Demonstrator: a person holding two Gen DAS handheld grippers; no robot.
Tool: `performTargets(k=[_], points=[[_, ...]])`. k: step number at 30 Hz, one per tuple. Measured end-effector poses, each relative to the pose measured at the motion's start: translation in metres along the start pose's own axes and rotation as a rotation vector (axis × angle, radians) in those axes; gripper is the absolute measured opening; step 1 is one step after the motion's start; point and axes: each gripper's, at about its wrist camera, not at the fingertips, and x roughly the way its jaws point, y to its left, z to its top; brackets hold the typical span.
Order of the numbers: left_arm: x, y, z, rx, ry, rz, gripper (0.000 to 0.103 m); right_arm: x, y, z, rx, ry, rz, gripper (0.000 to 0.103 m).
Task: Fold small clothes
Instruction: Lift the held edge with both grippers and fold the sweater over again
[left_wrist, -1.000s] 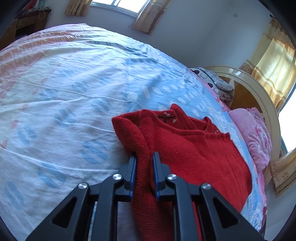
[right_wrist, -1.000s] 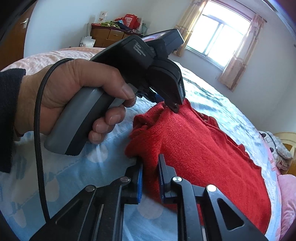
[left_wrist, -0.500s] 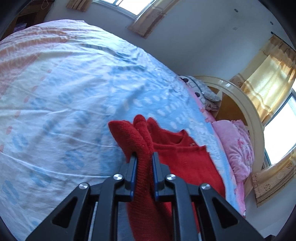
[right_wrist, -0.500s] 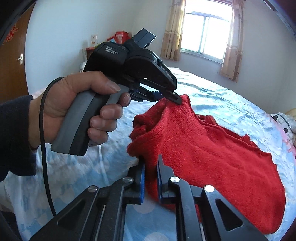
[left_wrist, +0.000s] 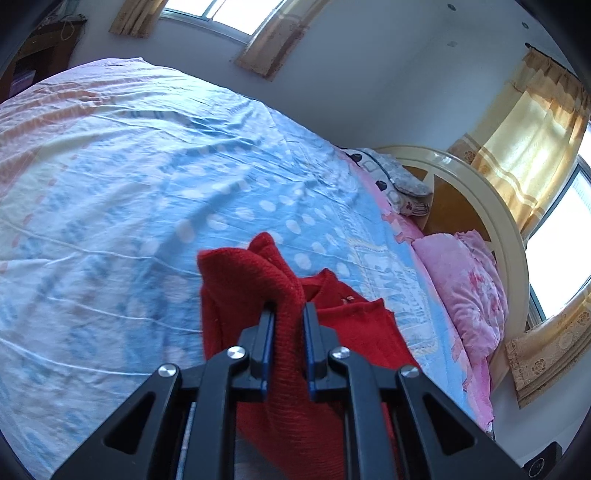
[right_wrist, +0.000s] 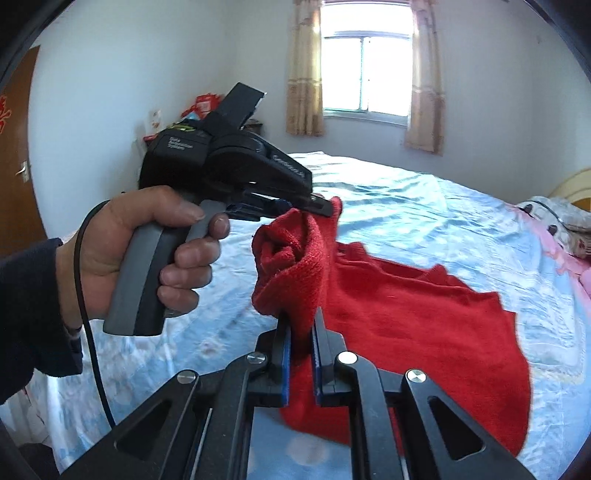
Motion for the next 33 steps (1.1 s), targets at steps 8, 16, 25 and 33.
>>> performTargets(k=[8, 16, 25, 33], points=[[0.021, -0.057, 0.004, 0.092, 0.006, 0.011, 0.014, -0.018, -0.038, -0.009, 0.087, -0.007, -0.013, 0.008], [0.058, -0.098, 0.0, 0.156, 0.042, -0.016, 0.014, -0.033, -0.079, -0.019, 0.155, -0.003, -0.045, 0.007], [0.091, -0.14, -0.013, 0.244, 0.085, -0.017, 0.014, -0.044, -0.112, -0.035, 0.229, 0.016, -0.068, 0.007], [0.13, -0.167, -0.033, 0.338, 0.154, 0.007, 0.014, -0.043, -0.143, -0.058, 0.36, 0.077, -0.067, 0.007]])
